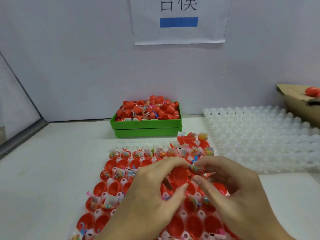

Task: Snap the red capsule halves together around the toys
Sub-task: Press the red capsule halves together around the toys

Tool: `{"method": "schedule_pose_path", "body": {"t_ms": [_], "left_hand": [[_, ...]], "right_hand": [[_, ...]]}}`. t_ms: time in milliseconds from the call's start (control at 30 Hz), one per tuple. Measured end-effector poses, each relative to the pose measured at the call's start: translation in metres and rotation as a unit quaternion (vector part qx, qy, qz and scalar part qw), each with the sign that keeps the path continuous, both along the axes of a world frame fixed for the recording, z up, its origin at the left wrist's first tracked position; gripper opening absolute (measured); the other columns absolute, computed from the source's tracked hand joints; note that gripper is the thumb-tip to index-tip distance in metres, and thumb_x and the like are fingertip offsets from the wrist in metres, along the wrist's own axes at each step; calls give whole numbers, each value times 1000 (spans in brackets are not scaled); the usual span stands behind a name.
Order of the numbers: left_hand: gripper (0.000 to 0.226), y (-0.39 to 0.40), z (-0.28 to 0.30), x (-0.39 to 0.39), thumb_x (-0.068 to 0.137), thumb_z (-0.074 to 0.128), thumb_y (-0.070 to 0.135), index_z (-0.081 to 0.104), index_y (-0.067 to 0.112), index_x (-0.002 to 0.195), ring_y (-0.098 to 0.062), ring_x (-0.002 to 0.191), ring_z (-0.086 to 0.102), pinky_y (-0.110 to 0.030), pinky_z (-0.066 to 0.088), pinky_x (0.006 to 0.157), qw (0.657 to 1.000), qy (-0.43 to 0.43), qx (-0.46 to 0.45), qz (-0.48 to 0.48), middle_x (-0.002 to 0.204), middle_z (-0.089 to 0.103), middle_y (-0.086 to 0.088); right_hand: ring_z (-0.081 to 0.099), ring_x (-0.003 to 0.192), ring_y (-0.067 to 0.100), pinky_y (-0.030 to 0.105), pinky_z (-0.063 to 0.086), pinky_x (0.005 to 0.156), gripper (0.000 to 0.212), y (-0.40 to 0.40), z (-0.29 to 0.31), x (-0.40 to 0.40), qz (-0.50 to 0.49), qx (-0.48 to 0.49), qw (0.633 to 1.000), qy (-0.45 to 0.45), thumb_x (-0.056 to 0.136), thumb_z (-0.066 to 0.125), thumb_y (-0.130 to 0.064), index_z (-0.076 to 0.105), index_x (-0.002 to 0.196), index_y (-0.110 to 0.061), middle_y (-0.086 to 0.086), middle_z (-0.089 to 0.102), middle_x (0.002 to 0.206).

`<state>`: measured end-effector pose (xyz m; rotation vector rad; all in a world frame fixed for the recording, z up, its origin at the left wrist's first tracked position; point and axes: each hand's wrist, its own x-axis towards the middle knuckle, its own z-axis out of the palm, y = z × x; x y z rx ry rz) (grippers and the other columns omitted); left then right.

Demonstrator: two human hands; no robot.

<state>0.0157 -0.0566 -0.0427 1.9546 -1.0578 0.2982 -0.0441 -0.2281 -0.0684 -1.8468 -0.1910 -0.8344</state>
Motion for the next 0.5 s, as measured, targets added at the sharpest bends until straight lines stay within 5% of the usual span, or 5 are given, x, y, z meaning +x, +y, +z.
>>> {"method": "schedule_pose_path", "body": {"t_ms": [233, 500], "left_hand": [[30, -5, -8, 1, 81, 71, 13, 71, 24, 109, -3, 110, 63, -21, 55, 80, 999, 29, -35, -18, 116, 63, 20], [36, -5, -6, 0, 82, 70, 11, 72, 27, 113, -3, 113, 62, -20, 54, 87, 998, 36, -42, -23, 117, 64, 21]], "right_hand": [[70, 84, 13, 24, 56, 61, 26, -4, 2, 1, -29, -79, 996, -23, 78, 75, -10, 76, 100, -24, -13, 71, 96], [71, 83, 10, 17, 55, 65, 53, -1, 0, 0, -18, -22, 1000, -8, 75, 75, -13, 61, 116, -43, -15, 69, 95]]}}
